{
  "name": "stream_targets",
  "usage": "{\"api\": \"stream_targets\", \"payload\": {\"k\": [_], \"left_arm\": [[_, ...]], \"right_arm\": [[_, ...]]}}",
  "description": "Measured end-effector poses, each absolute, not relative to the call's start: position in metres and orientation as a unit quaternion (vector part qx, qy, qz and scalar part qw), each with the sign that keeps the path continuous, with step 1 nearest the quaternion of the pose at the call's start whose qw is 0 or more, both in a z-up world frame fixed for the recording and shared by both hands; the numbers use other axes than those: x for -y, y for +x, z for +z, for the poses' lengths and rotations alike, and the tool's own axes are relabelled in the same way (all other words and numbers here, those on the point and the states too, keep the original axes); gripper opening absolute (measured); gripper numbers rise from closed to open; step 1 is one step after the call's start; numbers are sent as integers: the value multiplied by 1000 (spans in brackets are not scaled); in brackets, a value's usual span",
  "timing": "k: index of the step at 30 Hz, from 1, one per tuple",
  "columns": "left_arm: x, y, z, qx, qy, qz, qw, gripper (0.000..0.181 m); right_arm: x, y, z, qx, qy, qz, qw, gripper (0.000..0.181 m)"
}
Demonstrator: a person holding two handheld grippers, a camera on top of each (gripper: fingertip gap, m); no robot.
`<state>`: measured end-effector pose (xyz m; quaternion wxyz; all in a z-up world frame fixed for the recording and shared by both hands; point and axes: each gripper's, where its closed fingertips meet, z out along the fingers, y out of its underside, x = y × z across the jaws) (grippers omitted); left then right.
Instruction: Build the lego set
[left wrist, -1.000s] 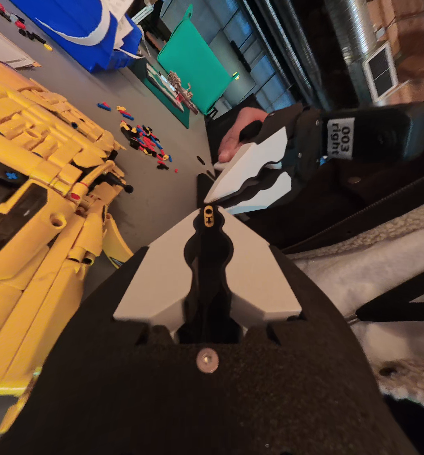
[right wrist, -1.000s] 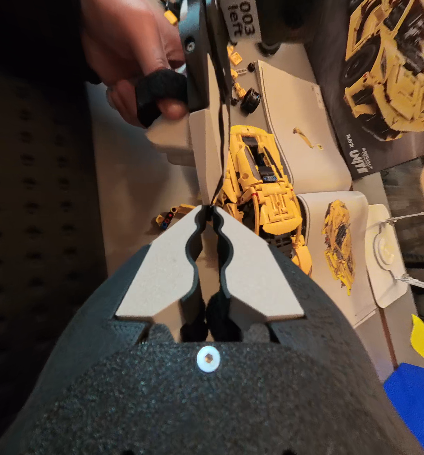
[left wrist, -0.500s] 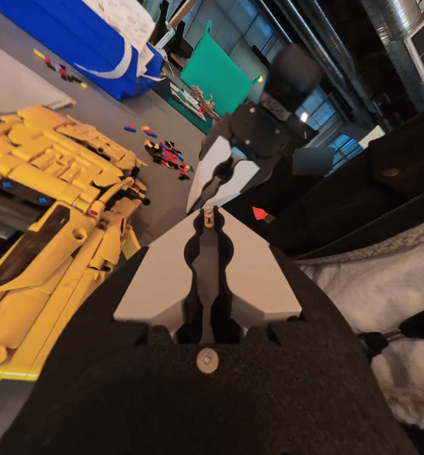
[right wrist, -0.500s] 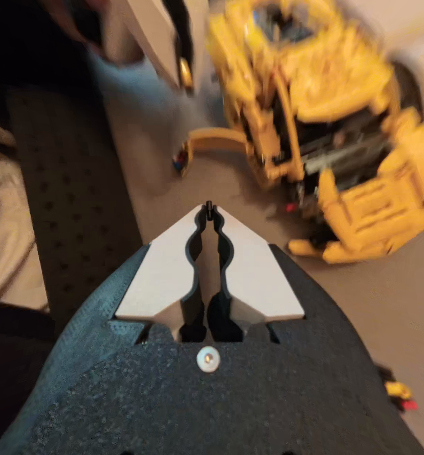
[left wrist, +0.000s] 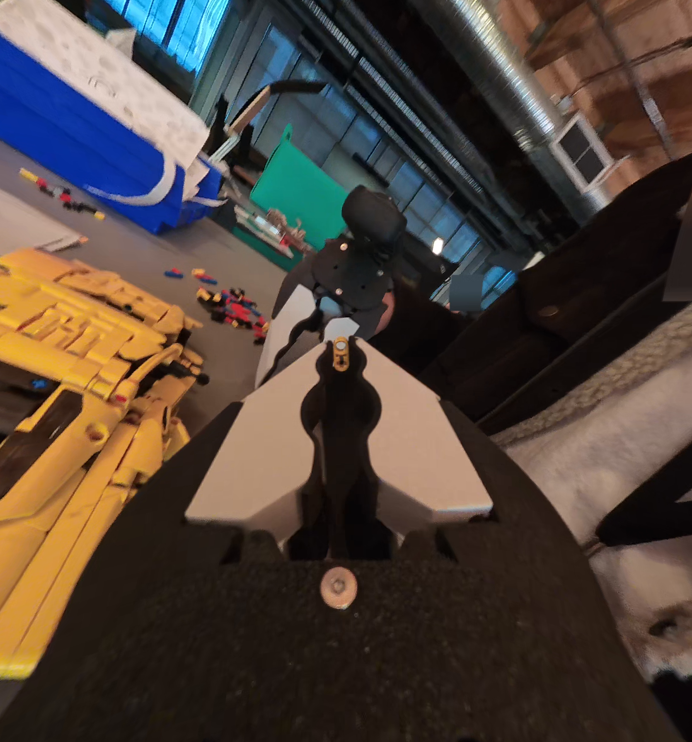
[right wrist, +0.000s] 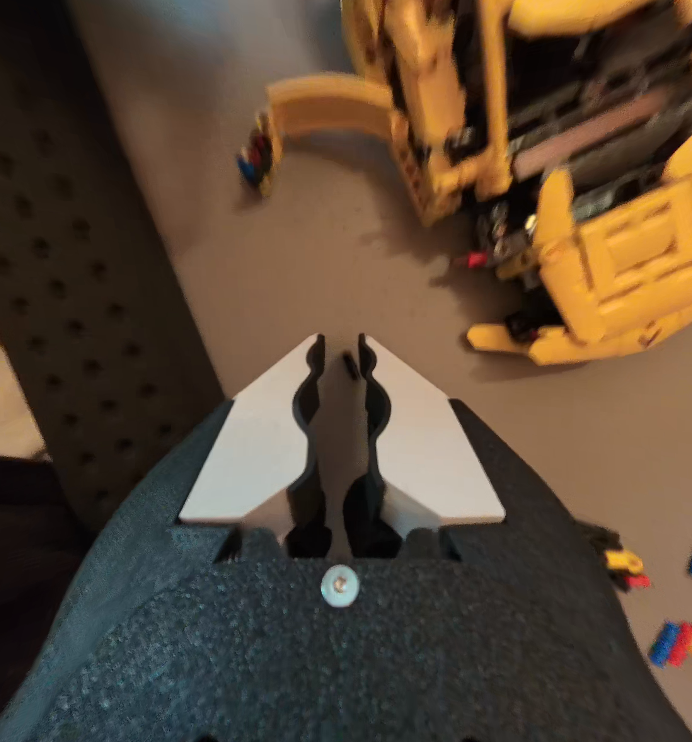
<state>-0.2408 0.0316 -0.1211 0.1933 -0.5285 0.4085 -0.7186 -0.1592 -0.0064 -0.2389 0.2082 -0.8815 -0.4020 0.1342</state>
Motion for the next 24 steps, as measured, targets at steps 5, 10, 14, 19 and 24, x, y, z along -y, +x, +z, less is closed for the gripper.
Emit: {"api": "stream_targets", "payload": {"k": [5,10,14,19,24], "left_arm": [[-42,-253,-89,-330,-471,-796,190,7],[-51,-260,-83,-267,-453,-839,137,6],[-57,-259,-86,-237,-459,-849,114,6],[-53,-255,-86,-227,-455,-855,102,6],[-51,-258,-80,-212,-433,-872,85,7]], "right_arm": [[-33,-238,-138,348,-776,262,456,38],[-56,-250,-97,335,-684,78,643,11],[-54,-262,-98,344,-681,84,641,33],[-60,-267,-89,344,-656,30,671,23],[-60,-265,-92,363,-648,1,670,15]]}}
